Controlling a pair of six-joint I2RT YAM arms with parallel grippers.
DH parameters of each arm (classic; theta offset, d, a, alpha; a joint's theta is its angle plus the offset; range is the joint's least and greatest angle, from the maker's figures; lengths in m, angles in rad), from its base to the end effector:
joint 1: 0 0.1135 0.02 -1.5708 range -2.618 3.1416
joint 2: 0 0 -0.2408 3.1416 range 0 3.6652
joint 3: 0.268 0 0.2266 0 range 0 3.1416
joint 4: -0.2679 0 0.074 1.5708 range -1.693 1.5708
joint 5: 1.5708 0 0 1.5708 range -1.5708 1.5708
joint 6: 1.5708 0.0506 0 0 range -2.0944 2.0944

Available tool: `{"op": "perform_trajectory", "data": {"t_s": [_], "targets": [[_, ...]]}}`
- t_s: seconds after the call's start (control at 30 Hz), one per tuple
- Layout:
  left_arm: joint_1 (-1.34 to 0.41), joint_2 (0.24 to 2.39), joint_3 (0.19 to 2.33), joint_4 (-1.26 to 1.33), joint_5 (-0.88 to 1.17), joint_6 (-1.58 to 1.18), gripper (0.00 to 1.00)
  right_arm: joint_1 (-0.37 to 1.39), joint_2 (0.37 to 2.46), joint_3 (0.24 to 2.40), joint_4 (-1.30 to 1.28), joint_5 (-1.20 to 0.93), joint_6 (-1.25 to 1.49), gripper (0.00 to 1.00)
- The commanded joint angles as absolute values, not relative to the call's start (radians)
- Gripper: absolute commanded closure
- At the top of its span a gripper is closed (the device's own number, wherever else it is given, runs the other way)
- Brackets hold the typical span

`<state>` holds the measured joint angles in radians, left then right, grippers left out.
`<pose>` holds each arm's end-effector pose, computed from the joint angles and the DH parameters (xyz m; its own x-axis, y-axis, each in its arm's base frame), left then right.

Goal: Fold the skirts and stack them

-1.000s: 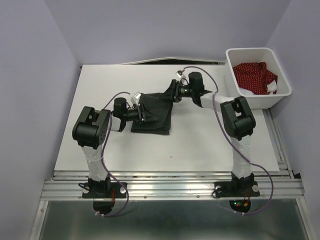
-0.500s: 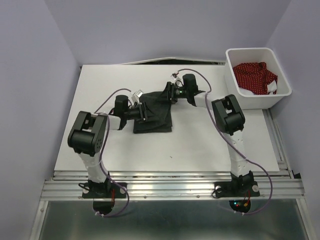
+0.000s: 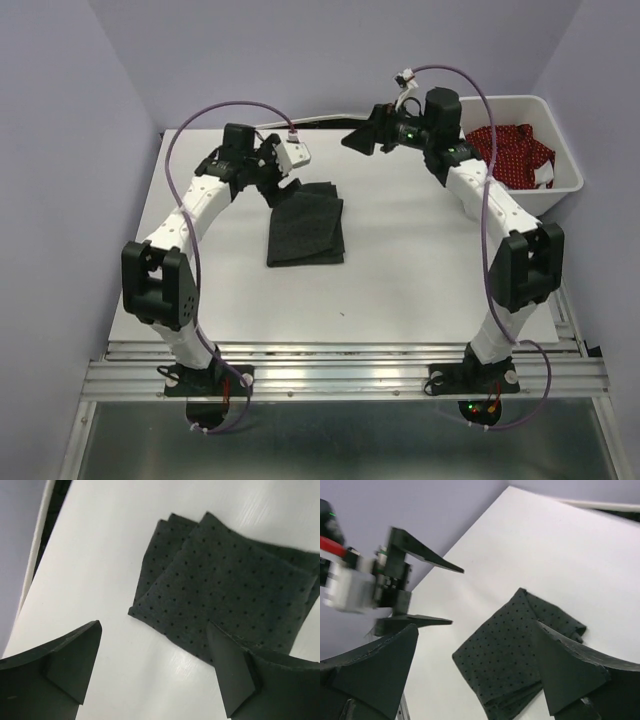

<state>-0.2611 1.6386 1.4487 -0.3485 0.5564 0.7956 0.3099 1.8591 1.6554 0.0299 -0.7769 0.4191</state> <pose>0.3435 -0.1194 0.3115 0.1229 0.5950 -0.7943 0.8138 0.3977 0.4238 0.3921 0.1628 0.3399 -0.5065 0.1425 -0.8504 -0.7324 0.4494 0.5115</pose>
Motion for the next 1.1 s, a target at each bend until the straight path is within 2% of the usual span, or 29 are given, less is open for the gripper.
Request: {"op": "perform_trajectory", "data": {"t_s": [0.0, 0.17, 0.27, 0.33, 0.4, 0.57, 0.73, 0.87, 0.93, 1.07], "targets": [[-0.308, 1.741, 1.441, -0.497, 0.405, 1.214, 0.01, 0.266, 1.763, 1.577, -0.139, -0.674, 0.282, 0.00], [-0.359, 1.808, 1.448, -0.518, 0.391, 1.353, 0.01, 0.177, 1.658, 1.457, -0.140, -0.650, 0.261, 0.00], [-0.391, 1.910, 1.533, -0.573, 0.420, 1.329, 0.03, 0.144, 1.611, 1.408, -0.146, -0.631, 0.236, 0.00], [-0.402, 2.015, 1.597, -0.601, 0.448, 1.275, 0.08, 0.130, 1.603, 1.410, -0.176, -0.629, 0.218, 0.00], [-0.402, 2.127, 1.731, -0.649, 0.474, 1.163, 0.17, 0.109, 1.601, 1.422, -0.204, -0.627, 0.207, 0.00], [-0.377, 2.276, 1.845, -0.551, 0.390, 0.777, 0.33, 0.086, 1.606, 1.447, -0.230, -0.626, 0.196, 0.00], [-0.267, 2.287, 1.856, -0.393, 0.356, 0.238, 0.34, 0.066, 1.601, 1.450, -0.241, -0.632, 0.181, 0.00], [-0.165, 2.252, 1.815, -0.310, 0.305, -0.088, 0.31, 0.057, 1.589, 1.436, -0.244, -0.630, 0.178, 0.00], [-0.094, 2.249, 1.806, -0.287, 0.259, -0.264, 0.33, 0.057, 1.585, 1.431, -0.247, -0.632, 0.175, 0.00], [-0.037, 2.249, 1.810, -0.261, 0.121, -0.345, 0.36, 0.057, 1.575, 1.419, -0.252, -0.629, 0.166, 0.00]]}}
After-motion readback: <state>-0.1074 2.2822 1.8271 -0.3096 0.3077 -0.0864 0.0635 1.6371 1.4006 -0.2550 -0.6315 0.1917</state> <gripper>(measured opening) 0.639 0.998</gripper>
